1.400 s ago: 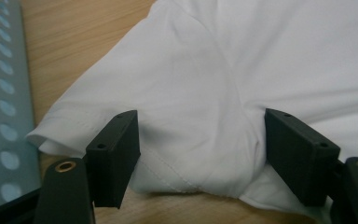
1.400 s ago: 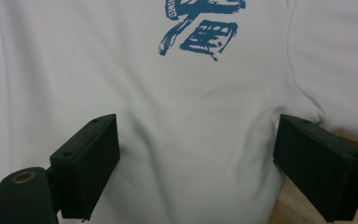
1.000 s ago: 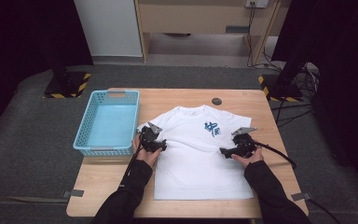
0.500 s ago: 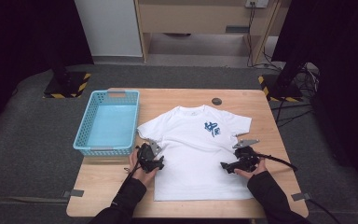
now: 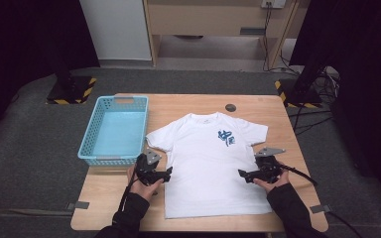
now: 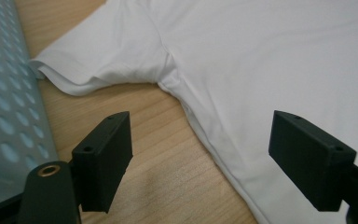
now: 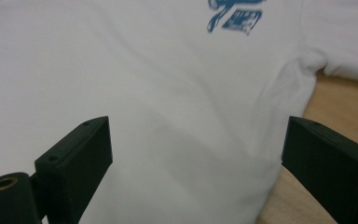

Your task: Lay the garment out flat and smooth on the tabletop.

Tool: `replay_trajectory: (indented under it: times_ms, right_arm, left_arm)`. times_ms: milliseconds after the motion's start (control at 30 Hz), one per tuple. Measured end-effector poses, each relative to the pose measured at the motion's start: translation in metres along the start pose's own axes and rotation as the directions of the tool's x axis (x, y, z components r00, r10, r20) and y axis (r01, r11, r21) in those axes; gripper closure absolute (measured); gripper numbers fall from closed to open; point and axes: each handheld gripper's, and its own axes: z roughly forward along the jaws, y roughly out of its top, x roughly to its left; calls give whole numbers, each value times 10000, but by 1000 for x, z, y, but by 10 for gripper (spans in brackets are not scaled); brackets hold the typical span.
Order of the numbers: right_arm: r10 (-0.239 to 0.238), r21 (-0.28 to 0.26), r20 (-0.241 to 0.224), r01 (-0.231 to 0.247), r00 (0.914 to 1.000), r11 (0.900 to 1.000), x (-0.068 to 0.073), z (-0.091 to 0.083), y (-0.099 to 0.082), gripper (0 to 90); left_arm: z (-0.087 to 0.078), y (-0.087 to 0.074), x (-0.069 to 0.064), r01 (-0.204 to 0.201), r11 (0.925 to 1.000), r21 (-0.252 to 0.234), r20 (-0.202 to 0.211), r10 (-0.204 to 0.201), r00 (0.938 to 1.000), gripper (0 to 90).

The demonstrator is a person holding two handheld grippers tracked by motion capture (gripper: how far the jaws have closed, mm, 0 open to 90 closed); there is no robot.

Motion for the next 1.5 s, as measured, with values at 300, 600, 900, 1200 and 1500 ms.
replay_trajectory:
  times_ms: [300,600,900,1200,1500]
  right_arm:
    - [-227,-721,59,231,9997,9971,8,-9,7,81]
    - [101,-734,221,-85,9997,9973,0,-13,3,77]
    - [457,-527,192,-446,9988,9976,-11,-19,-9,66]
    - [668,-281,230,-661,9975,9974,-16,-22,-15,53]
    - [1141,-211,387,-1133,9927,9933,-28,-24,-21,44]
  left_arm:
    - [-33,-15,15,543,9968,-578,270,-528,9982,199]
    - [-48,-27,25,631,9967,-516,61,-629,9980,186]
    - [-57,-40,26,417,9991,32,332,-418,9986,161]
    - [-68,-52,34,607,9974,400,244,-617,9978,139]
    - [-76,-64,49,878,9929,797,-41,-877,9961,124]
